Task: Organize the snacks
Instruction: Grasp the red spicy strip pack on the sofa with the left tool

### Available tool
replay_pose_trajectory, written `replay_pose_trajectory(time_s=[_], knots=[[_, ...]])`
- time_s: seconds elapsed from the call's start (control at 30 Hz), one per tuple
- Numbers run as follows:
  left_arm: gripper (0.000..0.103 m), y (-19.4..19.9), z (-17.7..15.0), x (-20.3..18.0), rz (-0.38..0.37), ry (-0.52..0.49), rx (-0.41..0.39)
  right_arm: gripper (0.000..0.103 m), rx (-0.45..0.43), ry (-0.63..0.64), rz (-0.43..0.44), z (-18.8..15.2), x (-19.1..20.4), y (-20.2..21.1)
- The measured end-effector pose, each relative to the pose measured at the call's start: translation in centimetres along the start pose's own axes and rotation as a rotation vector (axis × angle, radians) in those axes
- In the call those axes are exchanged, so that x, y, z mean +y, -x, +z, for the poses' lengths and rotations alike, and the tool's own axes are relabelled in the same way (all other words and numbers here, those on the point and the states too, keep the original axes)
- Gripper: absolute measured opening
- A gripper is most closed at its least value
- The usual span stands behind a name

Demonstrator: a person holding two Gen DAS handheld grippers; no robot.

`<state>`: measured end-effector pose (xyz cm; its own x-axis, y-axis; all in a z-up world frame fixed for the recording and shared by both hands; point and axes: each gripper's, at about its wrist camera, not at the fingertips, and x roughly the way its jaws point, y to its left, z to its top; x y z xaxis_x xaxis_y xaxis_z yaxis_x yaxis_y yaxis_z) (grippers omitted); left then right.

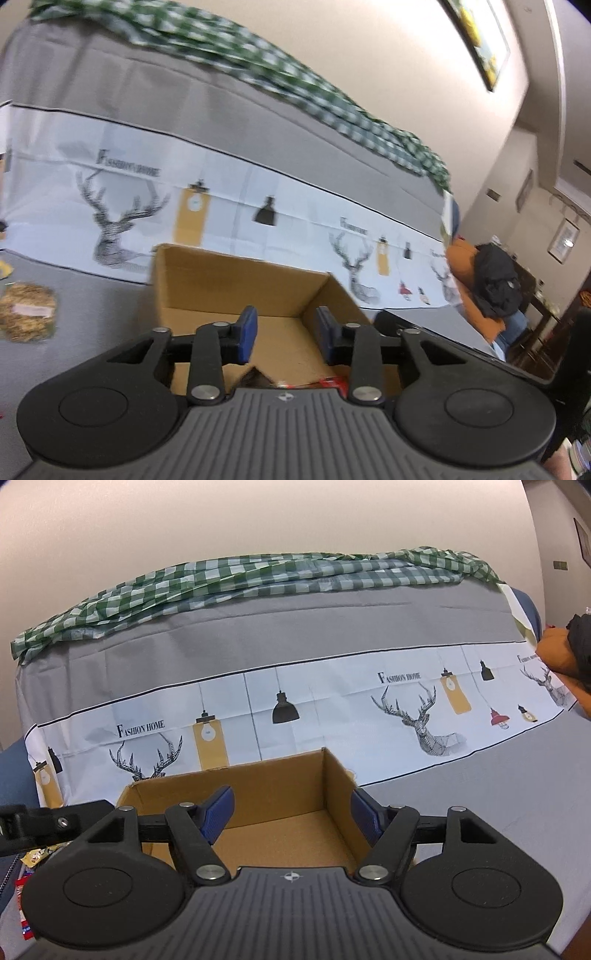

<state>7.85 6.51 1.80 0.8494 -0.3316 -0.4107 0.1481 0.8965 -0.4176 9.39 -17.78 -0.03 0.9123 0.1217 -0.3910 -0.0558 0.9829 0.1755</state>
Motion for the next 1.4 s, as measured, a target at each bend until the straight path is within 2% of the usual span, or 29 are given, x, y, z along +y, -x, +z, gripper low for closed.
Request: replay_pose_trajectory(time_s=[0.2,0.33,0.4,0.47,0.53,0.57,0.67,0.83,0.97,1.1,1.2,1.23,1.33,1.4], knots=[[0.036,2.0,0.7,4.7,0.139,0.110,-0.011,0.071,0.024,0.009,0.028,-0.7,2.3,0.0],[0.037,3.1,0.9,8.5,0.288,0.234,-0.013,0.071,0.036,0.024,0.051,-1.3,4.1,0.1],[0.039,3.5,0.9,10.2,0.399,0.272,-0.004,0.072,0.039,0.036,0.067,-1.5,5.1,0.2],[0.045,3.5,0.7,12.0,0.531,0.297,0.035,0.072,0.045,0.044,0.079,-1.6,6.0,0.3],[0.071,3.4,0.4,13.9,0.666,0.340,0.091,0.072,0.050,0.052,0.101,-1.7,6.8,0.3],[0.074,3.5,0.0,15.2,0.741,0.375,0.124,0.072,0.050,0.059,0.110,-1.8,7.3,0.3],[0.076,3.4,-0.9,18.8,0.876,0.488,0.212,0.072,0.064,0.060,0.134,-1.9,8.6,0.3],[0.079,3.3,-2.1,22.5,0.903,0.609,0.293,0.074,0.085,0.056,0.184,-2.2,10.7,0.3],[0.079,3.0,-2.3,23.1,0.900,0.605,0.310,0.074,0.094,0.088,0.221,-2.6,12.3,0.3],[0.078,2.3,-2.4,22.8,0.901,0.552,0.324,0.076,0.105,0.116,0.258,-2.9,13.7,0.4],[0.067,1.7,-2.3,22.5,0.900,0.489,0.341,0.076,0.113,0.131,0.271,-3.1,14.4,0.5],[0.059,1.6,-2.3,22.4,0.892,0.476,0.343,0.076,0.115,0.133,0.275,-3.2,14.6,0.6],[0.043,1.4,-2.2,22.0,0.872,0.439,0.355,0.076,0.120,0.148,0.279,-3.5,15.2,0.6],[0.039,1.5,-2.2,22.0,0.856,0.445,0.357,0.076,0.119,0.155,0.288,-3.6,15.6,0.9]])
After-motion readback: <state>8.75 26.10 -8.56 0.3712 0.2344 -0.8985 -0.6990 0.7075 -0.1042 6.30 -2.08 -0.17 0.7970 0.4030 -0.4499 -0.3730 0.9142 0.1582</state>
